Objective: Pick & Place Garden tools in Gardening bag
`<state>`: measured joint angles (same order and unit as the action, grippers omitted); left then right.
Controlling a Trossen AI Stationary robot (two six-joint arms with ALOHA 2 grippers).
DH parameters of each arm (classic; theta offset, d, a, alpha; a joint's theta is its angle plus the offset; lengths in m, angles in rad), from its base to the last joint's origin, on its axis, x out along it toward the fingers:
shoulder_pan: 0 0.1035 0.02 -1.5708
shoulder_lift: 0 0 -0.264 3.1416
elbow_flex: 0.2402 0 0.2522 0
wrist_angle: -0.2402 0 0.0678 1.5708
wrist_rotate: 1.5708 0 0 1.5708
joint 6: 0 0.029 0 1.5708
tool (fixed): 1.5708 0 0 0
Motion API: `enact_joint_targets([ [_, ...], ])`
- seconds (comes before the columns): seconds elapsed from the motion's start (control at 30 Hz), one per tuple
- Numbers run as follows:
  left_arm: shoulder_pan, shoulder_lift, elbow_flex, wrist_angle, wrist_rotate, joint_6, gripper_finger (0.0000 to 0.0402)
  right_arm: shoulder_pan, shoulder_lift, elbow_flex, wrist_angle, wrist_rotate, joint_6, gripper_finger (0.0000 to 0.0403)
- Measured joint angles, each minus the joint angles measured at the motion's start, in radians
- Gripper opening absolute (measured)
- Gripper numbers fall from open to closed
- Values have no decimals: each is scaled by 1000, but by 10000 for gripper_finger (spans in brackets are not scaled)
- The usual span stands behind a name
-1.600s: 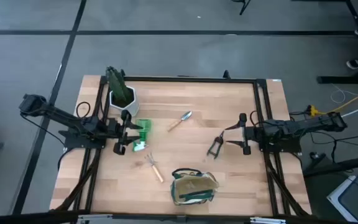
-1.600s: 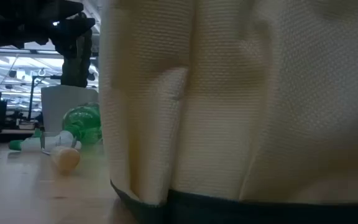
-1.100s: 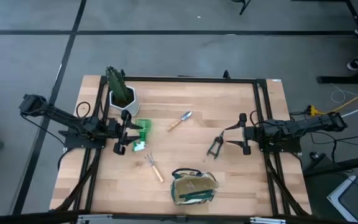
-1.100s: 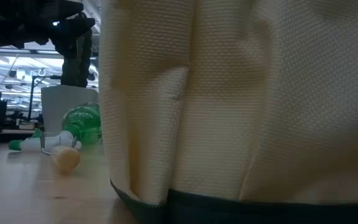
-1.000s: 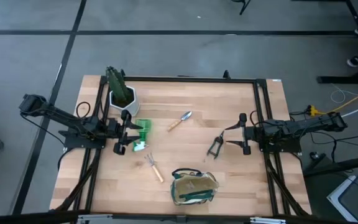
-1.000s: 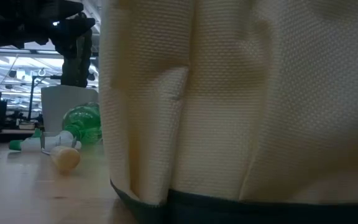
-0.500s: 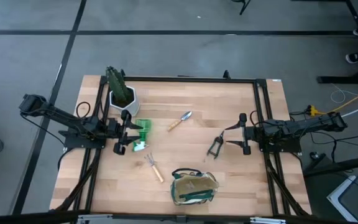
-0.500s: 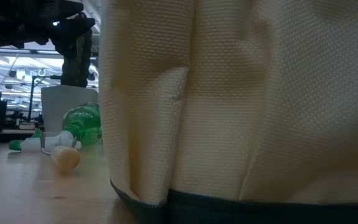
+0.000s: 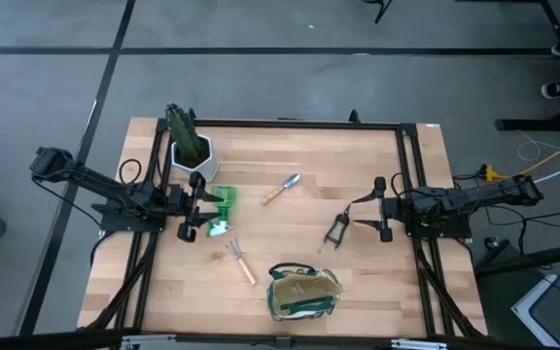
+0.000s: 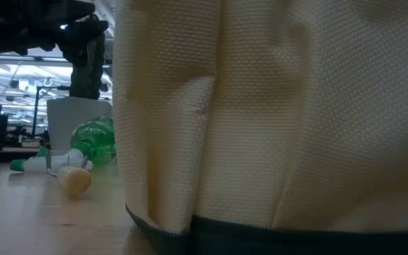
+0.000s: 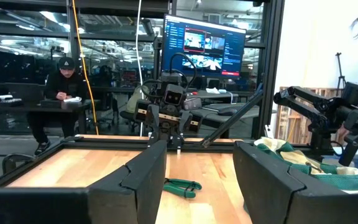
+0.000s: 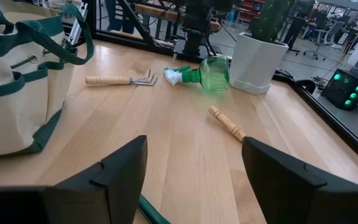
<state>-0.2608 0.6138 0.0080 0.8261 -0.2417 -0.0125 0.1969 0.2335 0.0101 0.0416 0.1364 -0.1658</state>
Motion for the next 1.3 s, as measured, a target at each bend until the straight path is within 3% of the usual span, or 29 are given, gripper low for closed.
enact_joint_targets([
  [0.97,0,0,0,0,0,0,182,0,0,0,3,-1,0,265],
  [1.3,0,0,0,0,0,0,182,0,0,0,83,-39,51,265],
])
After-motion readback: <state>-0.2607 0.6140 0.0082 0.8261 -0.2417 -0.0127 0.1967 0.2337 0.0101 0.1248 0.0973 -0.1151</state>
